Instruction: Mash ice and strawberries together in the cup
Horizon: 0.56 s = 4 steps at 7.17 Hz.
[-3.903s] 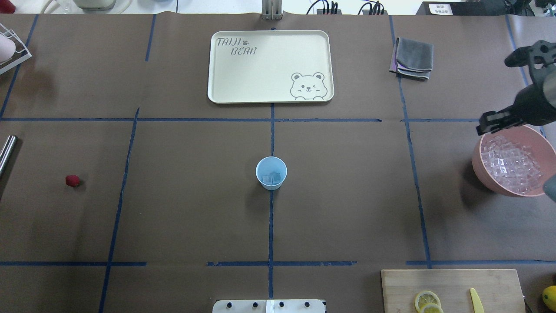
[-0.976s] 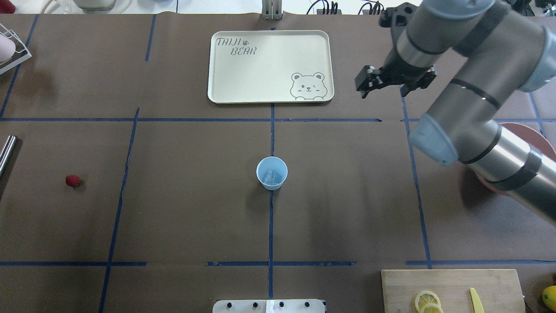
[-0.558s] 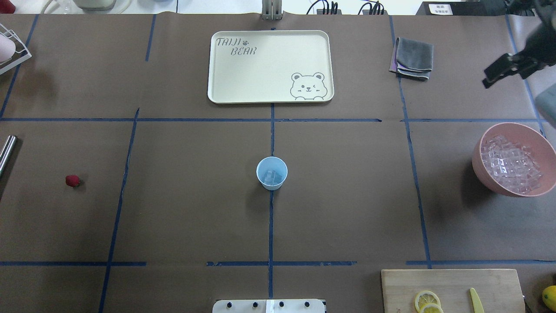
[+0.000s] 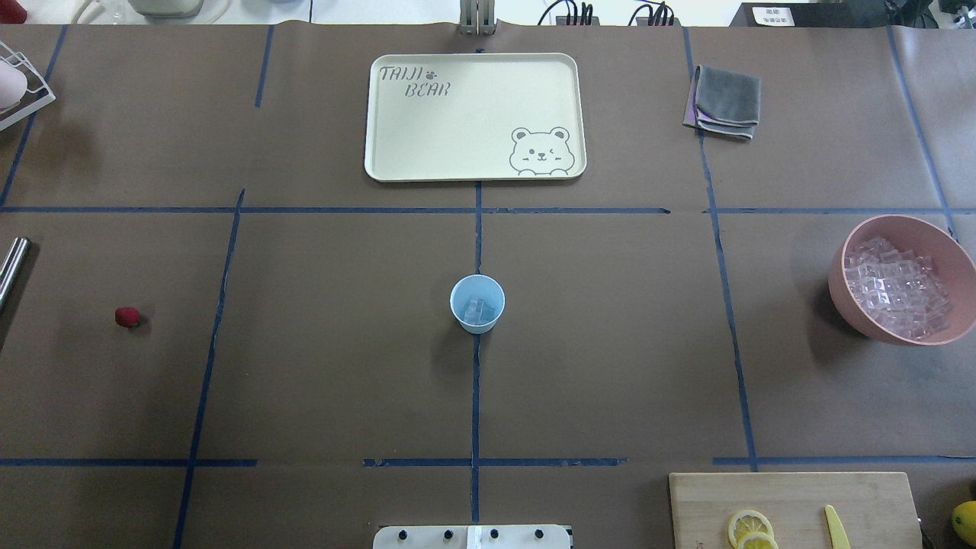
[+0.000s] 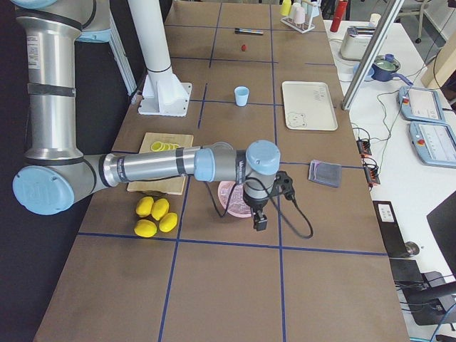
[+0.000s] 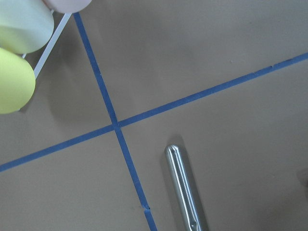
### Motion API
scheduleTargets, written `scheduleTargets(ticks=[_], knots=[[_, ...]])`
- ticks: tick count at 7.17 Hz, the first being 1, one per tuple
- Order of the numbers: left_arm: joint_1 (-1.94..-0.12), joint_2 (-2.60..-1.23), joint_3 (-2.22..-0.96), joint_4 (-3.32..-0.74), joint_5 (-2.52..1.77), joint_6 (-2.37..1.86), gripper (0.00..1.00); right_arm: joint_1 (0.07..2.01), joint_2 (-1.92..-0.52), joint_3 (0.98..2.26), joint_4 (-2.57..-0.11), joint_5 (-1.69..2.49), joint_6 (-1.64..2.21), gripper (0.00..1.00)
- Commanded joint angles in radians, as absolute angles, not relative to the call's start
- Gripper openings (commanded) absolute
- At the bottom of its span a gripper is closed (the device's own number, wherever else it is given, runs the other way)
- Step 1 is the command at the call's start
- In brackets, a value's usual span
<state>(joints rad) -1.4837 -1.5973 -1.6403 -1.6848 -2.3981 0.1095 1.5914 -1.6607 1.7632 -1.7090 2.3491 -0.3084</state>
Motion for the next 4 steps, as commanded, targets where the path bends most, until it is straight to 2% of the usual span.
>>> scheduleTargets(ticks=[1,2,4], knots=[[-1.483,-1.601,-1.652,-1.776,-2.396,0.078,1.0,1.664,-1.736,1.735,-1.707,2.367,-0.339,0.99],[-1.462,-1.594,-1.661,-1.831,-2.407,-0.016,1.0,1.664,-1.732,1.73,-1.706,2.365,-0.333,0.99],[-1.294,-1.583,-1.667,-1.971,-2.379,-0.334,1.0,1.664,-1.729,1.735,-1.706,2.365,-0.331,0.99]])
